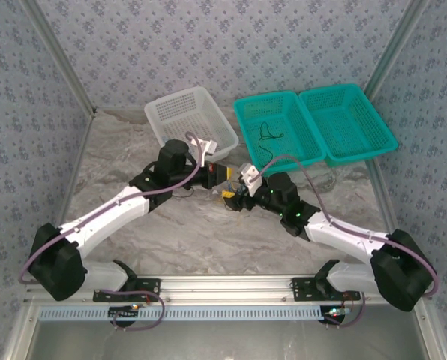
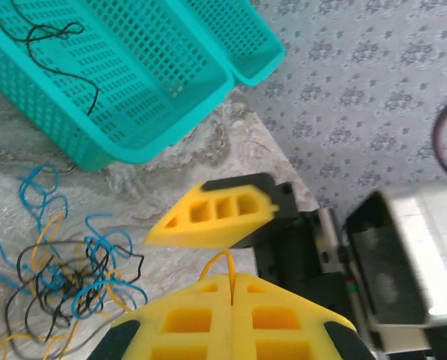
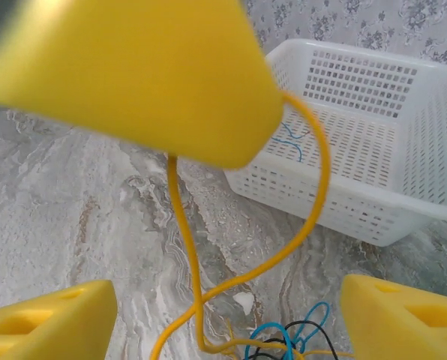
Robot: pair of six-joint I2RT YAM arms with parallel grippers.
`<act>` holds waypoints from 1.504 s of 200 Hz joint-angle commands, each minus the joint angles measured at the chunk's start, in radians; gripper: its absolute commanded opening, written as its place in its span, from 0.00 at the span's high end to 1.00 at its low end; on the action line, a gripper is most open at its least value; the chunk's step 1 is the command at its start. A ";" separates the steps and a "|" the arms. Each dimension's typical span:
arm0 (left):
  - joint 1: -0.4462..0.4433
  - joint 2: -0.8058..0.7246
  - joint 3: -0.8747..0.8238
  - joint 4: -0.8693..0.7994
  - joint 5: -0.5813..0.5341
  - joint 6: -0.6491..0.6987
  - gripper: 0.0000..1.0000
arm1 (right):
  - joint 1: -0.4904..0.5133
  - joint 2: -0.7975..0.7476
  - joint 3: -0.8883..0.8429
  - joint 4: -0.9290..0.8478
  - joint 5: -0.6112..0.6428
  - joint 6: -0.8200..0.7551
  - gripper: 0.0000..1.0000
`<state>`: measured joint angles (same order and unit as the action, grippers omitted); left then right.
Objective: Untangle the cables
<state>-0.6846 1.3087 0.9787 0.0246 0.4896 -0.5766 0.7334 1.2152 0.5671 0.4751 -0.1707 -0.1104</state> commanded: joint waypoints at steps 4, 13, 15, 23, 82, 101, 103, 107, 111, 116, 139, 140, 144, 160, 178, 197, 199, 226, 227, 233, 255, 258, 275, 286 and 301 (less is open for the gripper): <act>0.010 -0.020 0.002 0.050 0.056 -0.009 1.00 | 0.009 0.037 -0.010 0.117 0.085 -0.054 0.26; 0.010 -0.021 0.002 0.056 0.065 -0.009 1.00 | 0.010 0.052 -0.011 0.148 0.107 -0.049 0.28; 0.010 -0.021 0.001 0.057 0.066 -0.009 1.00 | 0.011 0.055 -0.013 0.155 0.112 -0.049 0.29; 0.011 -0.021 0.000 0.060 0.068 -0.011 1.00 | 0.012 0.064 -0.013 0.181 0.124 -0.048 0.32; 0.025 -0.031 0.002 0.071 0.088 -0.019 1.00 | 0.031 0.140 -0.001 0.224 0.200 -0.023 0.61; 0.039 -0.040 0.002 0.070 0.087 -0.023 1.00 | 0.032 0.164 -0.004 0.223 0.225 0.006 0.69; 0.041 -0.041 0.002 0.070 0.088 -0.023 1.00 | 0.032 0.167 -0.004 0.222 0.231 0.008 0.69; 0.045 -0.042 0.002 0.070 0.090 -0.025 1.00 | 0.033 0.175 -0.004 0.221 0.241 0.019 0.71; 0.049 -0.044 0.003 0.070 0.094 -0.026 1.00 | 0.033 0.180 -0.006 0.221 0.246 0.026 0.71; 0.054 -0.046 0.004 0.070 0.101 -0.028 1.00 | 0.032 0.190 -0.008 0.221 0.250 0.032 0.73; 0.079 -0.053 0.012 0.050 0.125 -0.021 1.00 | 0.034 0.230 -0.008 0.195 0.291 0.072 0.79; 0.080 -0.054 0.013 0.049 0.125 -0.020 1.00 | 0.034 0.232 -0.008 0.194 0.294 0.074 0.79; 0.085 -0.057 0.015 0.043 0.126 -0.017 1.00 | 0.032 0.239 -0.007 0.188 0.299 0.080 0.79; 0.106 -0.077 0.015 0.029 0.114 -0.009 1.00 | 0.032 0.266 -0.010 0.173 0.305 0.099 0.80; 0.126 -0.099 0.003 0.042 0.105 -0.017 1.00 | 0.032 0.296 -0.011 0.160 0.321 0.126 0.81; 0.139 -0.116 -0.006 0.042 0.091 -0.015 1.00 | 0.034 0.323 -0.006 0.137 0.355 0.159 0.83; 0.140 -0.118 -0.007 0.040 0.088 -0.014 1.00 | 0.034 0.325 -0.005 0.134 0.358 0.162 0.83; 0.170 -0.160 -0.018 0.009 0.025 -0.009 1.00 | 0.034 0.355 0.002 0.096 0.378 0.189 0.82; 0.171 -0.163 -0.019 0.008 0.022 -0.009 1.00 | 0.034 0.357 0.002 0.095 0.378 0.190 0.82; 0.181 -0.173 -0.023 0.003 0.001 -0.010 1.00 | 0.034 0.362 0.002 0.089 0.377 0.194 0.82; 0.212 -0.213 -0.045 -0.002 -0.049 -0.017 1.00 | 0.034 0.380 0.004 0.064 0.372 0.206 0.82; 0.217 -0.217 -0.048 -0.002 -0.055 -0.018 1.00 | 0.035 0.382 0.005 0.062 0.372 0.208 0.82; 0.238 -0.240 -0.052 -0.018 -0.090 -0.022 1.00 | 0.035 0.395 0.007 0.047 0.374 0.216 0.82; 0.251 -0.253 -0.055 -0.030 -0.117 -0.023 1.00 | 0.036 0.403 0.008 0.040 0.374 0.220 0.82; 0.268 -0.275 -0.060 -0.044 -0.155 -0.022 1.00 | 0.035 0.411 0.011 0.022 0.382 0.227 0.82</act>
<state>-0.4442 1.0870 0.9257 -0.0120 0.4194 -0.5961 0.7650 1.5959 0.5655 0.5640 0.1768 0.0807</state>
